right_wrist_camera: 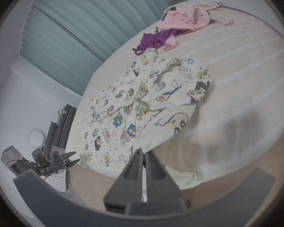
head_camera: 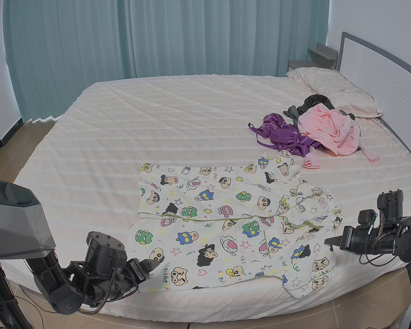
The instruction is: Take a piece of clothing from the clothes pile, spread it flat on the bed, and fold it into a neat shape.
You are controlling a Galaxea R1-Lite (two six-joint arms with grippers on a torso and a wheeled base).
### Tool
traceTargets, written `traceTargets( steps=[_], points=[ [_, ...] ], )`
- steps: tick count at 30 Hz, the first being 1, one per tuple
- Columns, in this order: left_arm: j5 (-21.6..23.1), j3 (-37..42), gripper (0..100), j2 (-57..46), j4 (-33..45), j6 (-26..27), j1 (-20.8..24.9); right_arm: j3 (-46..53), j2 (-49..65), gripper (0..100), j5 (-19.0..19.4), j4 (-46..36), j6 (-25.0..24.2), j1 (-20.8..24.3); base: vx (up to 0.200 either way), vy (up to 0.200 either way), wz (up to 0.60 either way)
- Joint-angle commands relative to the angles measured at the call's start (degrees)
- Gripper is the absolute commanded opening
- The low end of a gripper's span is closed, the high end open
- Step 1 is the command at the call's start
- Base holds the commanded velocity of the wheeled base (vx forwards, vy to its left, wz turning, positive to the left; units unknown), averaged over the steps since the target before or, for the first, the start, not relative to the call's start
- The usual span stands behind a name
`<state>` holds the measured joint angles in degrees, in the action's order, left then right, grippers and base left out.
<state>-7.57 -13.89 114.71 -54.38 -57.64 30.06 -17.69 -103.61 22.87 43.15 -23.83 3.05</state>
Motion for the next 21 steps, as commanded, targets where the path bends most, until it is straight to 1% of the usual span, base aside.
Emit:
traceTargets(
  steps=[1,10,16,21],
  points=[
    [-0.1,0.0,100,0.0,0.0,0.0,0.0,0.1,5.2,0,0.1,-1.2,-0.1,0.1,0.000,0.000,0.00],
    [-0.1,0.0,100,-0.1,0.0,0.0,0.0,-1.4,11.6,0,0.0,-10.8,-0.1,0.8,0.000,0.000,0.00],
    [-0.3,0.0,100,0.1,0.0,0.1,0.0,-2.4,12.5,0,-0.4,-13.9,-0.2,0.8,0.000,0.000,0.00],
    [-0.3,-0.1,100,0.1,0.0,0.1,0.0,-4.0,13.0,0,-1.6,-19.9,-0.2,0.9,0.000,0.000,0.00]
  ],
)
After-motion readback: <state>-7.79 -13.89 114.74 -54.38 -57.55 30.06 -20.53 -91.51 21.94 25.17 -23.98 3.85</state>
